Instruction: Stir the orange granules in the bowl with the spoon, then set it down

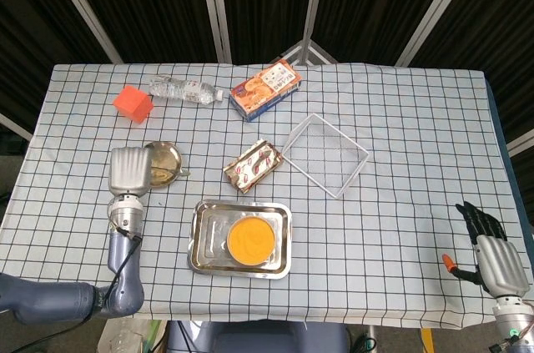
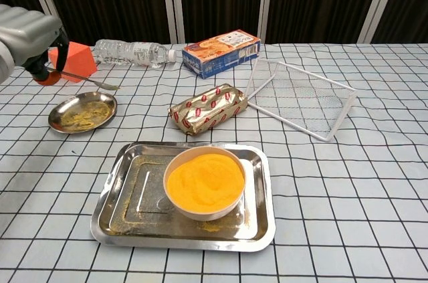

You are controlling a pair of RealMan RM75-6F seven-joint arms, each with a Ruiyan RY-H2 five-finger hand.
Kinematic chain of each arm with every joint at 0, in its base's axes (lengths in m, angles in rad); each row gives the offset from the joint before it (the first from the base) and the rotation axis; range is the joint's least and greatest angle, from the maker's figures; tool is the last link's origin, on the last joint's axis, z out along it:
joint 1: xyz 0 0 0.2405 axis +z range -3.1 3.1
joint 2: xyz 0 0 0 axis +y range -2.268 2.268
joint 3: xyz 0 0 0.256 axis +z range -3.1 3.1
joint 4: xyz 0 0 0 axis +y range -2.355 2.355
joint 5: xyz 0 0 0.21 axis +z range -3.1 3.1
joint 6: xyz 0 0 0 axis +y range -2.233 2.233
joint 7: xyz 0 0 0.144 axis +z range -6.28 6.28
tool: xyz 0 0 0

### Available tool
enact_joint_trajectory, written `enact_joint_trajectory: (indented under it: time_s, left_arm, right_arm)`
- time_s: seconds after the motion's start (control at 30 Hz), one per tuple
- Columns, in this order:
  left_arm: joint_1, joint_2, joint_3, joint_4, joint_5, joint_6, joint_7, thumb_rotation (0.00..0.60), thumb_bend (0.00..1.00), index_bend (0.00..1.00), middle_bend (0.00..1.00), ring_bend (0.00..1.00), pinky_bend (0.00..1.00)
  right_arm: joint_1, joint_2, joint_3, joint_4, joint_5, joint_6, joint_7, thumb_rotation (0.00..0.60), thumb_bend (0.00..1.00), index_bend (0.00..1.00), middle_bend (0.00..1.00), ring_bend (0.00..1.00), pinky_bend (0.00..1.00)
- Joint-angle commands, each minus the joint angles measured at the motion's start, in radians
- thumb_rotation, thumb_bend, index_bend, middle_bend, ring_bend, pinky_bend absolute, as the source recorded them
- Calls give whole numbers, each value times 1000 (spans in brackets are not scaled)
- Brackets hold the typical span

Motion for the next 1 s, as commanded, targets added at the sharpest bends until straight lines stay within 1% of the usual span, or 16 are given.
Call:
enact_joint_trajectory:
  time_s: [0.03, 0.27, 0.53, 0.7, 0.9, 0.97, 1.0]
  left_arm:
    - [30, 8, -21, 87, -33, -83, -57, 600, 999, 841, 991, 981, 1000]
    - [37, -62, -28, 256, -44, -206, -93, 600, 989, 836, 989, 979, 1000]
    - [41, -154, -40, 438, -65, -299, -95, 600, 967, 823, 979, 972, 1000]
    - [43, -185, -60, 491, -67, -353, -113, 600, 936, 806, 972, 964, 1000]
    - [47, -197, -71, 515, -62, -369, -102, 600, 909, 794, 967, 961, 1000]
    - [52, -196, -76, 517, -59, -366, -101, 600, 874, 785, 962, 960, 1000]
    - [55, -194, -78, 517, -57, -366, -102, 600, 840, 775, 958, 959, 1000]
  right_arm:
    - [0, 0, 0, -2, 2, -1, -1, 600, 360, 0, 0, 0, 0]
    - [2, 6, 2, -9, 17, -14, 7, 600, 360, 0, 0, 0, 0]
    - [6, 13, 3, -14, 28, -30, 22, 600, 360, 0, 0, 0, 0]
    - [7, 18, 1, -17, 25, -34, 32, 600, 360, 0, 0, 0, 0]
    - [8, 19, 3, -19, 33, -38, 34, 600, 359, 0, 0, 0, 0]
    - [7, 19, 2, -20, 33, -37, 34, 600, 360, 0, 0, 0, 0]
    - [6, 19, 2, -20, 33, -36, 34, 600, 360, 0, 0, 0, 0]
